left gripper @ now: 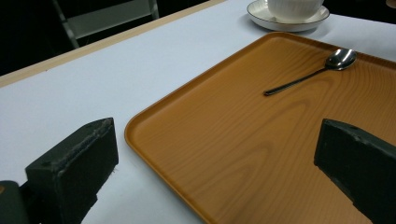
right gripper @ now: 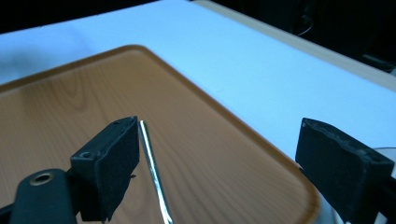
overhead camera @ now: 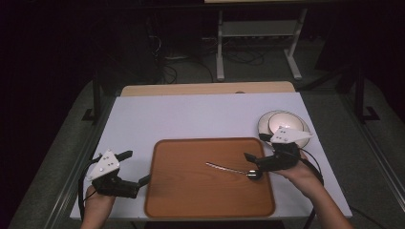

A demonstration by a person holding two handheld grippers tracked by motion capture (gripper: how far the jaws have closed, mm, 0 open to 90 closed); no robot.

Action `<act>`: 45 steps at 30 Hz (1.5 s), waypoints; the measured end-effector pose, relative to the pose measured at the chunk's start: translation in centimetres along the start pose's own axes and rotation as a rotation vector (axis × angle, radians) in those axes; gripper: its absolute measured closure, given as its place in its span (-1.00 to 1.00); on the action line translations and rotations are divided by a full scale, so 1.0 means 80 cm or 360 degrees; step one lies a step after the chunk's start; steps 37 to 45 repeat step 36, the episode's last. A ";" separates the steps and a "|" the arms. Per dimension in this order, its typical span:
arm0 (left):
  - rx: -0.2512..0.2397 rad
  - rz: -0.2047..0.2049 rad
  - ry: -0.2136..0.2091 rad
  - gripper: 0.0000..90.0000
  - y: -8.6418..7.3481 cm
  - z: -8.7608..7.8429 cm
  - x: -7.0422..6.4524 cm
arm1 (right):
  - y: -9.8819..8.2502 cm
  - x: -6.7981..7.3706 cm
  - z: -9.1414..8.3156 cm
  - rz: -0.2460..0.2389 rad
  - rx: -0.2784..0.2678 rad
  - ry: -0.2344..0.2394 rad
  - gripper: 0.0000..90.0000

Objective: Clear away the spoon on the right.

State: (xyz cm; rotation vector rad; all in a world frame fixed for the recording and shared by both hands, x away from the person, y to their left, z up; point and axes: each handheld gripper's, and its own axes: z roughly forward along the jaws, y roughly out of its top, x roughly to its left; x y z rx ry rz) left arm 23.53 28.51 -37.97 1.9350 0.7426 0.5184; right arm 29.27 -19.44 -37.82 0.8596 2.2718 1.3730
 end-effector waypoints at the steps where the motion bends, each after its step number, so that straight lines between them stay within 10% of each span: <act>1: -0.0004 -0.0005 0.0001 -1.00 0.000 0.000 0.000 | -0.002 -0.002 -0.004 0.0005 -0.0012 -0.0008 -0.71; 23: -0.0003 0.0005 -0.0006 -1.00 0.000 -0.001 0.000 | -0.049 -0.025 -0.066 0.0111 -0.0155 -0.0142 -0.74; 45: -0.0001 0.0031 -0.0018 -1.00 0.001 0.001 -0.002 | -0.053 -0.026 -0.059 0.0050 -0.0119 -0.0128 -0.74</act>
